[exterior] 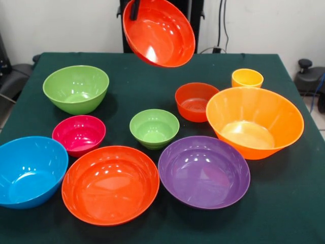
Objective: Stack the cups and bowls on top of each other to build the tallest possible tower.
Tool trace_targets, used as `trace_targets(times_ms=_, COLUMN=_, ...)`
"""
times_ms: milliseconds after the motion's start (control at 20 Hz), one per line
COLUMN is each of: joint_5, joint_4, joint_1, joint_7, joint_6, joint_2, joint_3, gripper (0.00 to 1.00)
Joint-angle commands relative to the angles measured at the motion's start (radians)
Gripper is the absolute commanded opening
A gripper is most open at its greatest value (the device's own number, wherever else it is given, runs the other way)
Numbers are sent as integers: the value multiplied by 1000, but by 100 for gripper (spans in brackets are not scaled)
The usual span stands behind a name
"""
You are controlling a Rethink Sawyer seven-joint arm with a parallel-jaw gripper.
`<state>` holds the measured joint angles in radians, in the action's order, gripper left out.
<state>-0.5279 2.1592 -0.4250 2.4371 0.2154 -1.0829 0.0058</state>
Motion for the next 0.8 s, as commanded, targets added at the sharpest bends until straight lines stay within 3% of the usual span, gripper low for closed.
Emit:
trace_targets(times_ms=50, joint_5=49, joint_4=-74, joint_1=-19, joint_7=-63, joint_6=155, joint_2=28, joint_3=101, gripper=0)
trace_targets(times_ms=800, joint_5=51, joint_4=-202, joint_1=23, joint_7=-21, joint_6=200, joint_2=108, joint_3=95, gripper=0)
